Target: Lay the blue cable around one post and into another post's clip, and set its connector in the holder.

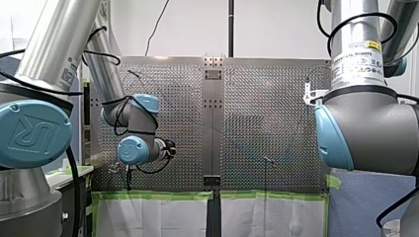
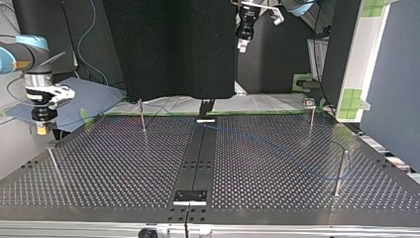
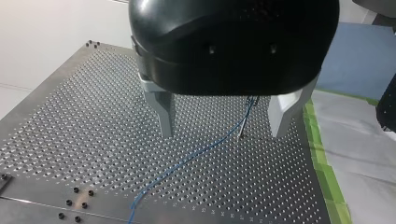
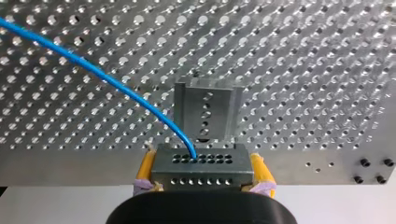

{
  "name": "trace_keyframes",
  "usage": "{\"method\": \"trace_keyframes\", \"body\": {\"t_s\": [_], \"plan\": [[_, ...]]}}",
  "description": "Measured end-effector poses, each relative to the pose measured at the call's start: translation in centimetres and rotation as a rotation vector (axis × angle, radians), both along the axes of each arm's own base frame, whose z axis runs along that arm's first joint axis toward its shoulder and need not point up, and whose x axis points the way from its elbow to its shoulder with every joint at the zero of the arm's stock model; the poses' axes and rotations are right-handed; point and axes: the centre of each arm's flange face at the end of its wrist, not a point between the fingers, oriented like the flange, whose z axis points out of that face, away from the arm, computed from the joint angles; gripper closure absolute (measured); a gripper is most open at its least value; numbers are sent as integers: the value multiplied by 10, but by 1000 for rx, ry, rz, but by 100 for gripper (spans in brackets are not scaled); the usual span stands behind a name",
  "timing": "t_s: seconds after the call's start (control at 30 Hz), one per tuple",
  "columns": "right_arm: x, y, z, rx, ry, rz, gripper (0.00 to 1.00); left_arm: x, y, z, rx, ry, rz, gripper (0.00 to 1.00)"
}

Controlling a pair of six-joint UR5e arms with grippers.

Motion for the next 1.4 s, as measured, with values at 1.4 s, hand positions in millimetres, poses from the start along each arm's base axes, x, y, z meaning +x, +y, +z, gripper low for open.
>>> {"method": "trace_keyframes", "body": {"t_s": [1.4], "plan": [[17,-33,-12,-18,-54,47,100,-3,1,-2,13,20,-7,0]]}}
